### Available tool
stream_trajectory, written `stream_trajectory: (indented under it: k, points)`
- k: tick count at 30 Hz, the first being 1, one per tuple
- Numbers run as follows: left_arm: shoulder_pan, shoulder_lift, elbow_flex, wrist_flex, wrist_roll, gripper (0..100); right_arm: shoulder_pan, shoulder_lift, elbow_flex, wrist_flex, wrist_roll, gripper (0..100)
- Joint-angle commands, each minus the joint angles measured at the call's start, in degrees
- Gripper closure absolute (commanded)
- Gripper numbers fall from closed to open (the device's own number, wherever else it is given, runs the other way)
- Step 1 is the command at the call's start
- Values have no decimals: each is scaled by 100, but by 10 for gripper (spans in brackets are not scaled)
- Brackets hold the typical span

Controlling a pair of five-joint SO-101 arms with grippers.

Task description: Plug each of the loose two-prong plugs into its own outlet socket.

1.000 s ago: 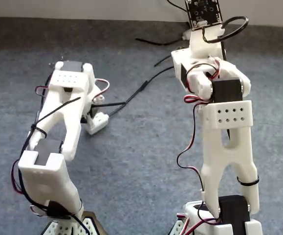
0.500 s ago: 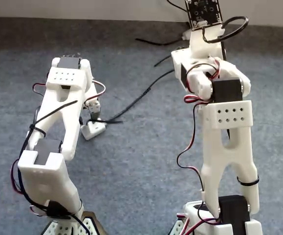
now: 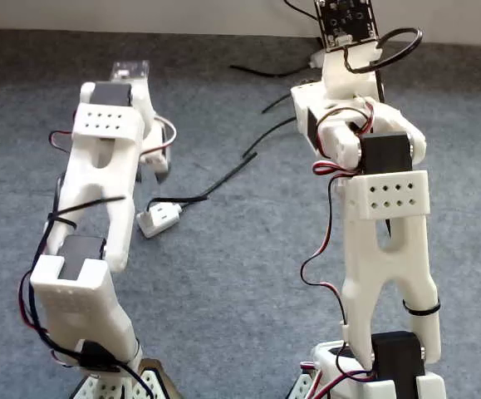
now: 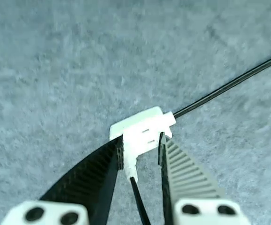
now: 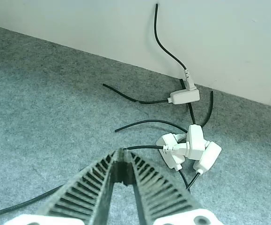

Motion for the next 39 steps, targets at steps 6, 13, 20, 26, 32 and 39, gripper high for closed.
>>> stream_trajectory:
  k: [6,13,20,26,32,39]
  points:
    - [637,-66,-892,527,-53,863,286,-242,-75,-207,26,991]
    - [523,-101,-1842,536,9,863,409,-242,-75,-233,-97,987]
    - [-602,-110,-3292,598,211,782,382,-119,-31,-541,-1301,966]
    - [-2114,-48,-3424,607,202,776,-22,989,-84,-576,-2198,929]
    - [-3547,-31,-3398,607,202,774,-954,1622,-48,-532,-1908,924]
    - [-4523,-22,-2440,475,185,772,-1719,1921,-40,-470,703,924]
